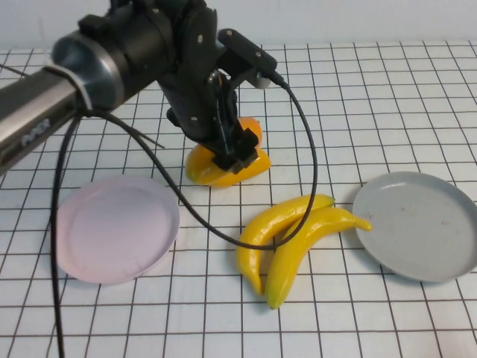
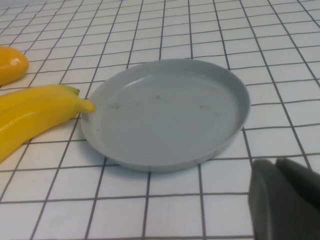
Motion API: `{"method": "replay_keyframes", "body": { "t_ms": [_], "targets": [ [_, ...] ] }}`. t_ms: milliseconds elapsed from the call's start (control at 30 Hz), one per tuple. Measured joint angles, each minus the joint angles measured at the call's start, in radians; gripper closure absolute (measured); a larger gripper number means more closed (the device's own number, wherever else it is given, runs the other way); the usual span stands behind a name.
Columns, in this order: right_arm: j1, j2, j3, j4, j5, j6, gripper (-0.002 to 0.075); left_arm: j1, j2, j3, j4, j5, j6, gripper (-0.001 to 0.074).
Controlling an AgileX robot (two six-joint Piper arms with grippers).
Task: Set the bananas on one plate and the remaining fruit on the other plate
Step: Put one type of fruit in the left plate
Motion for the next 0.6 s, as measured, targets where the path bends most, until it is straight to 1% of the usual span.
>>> {"method": "replay_keyframes", "body": {
  "t_ms": [67,167,300,400,500,600],
  "targets": [
    [0.0,0.0,0.0,0.0,0.0,0.0,0.0742,0.009,-0.049,0.052,0.014,0.0,-0.004,0.0203],
    [0.0,0.0,0.0,0.0,0.0,0.0,0.0742,0.054,-0.123,0.18,0.028,-0.036,-0.021,0.0203],
    [0.0,0.0,0.0,0.0,0.0,0.0,0.0742,0.157,-0.23,0.392,0.037,-0.154,-0.122,0.0203],
    [0.0,0.0,0.0,0.0,0.0,0.0,0.0742,0.235,-0.286,0.502,0.05,-0.218,-0.208,0.0203],
    [0.0,0.0,0.0,0.0,0.0,0.0,0.0742,0.296,-0.295,0.556,0.057,-0.221,-0.262,0.0203],
    [0.0,0.0,0.0,0.0,0.0,0.0,0.0742,0.326,-0.28,0.571,0.059,-0.197,-0.286,0.0203]
  ]
}}
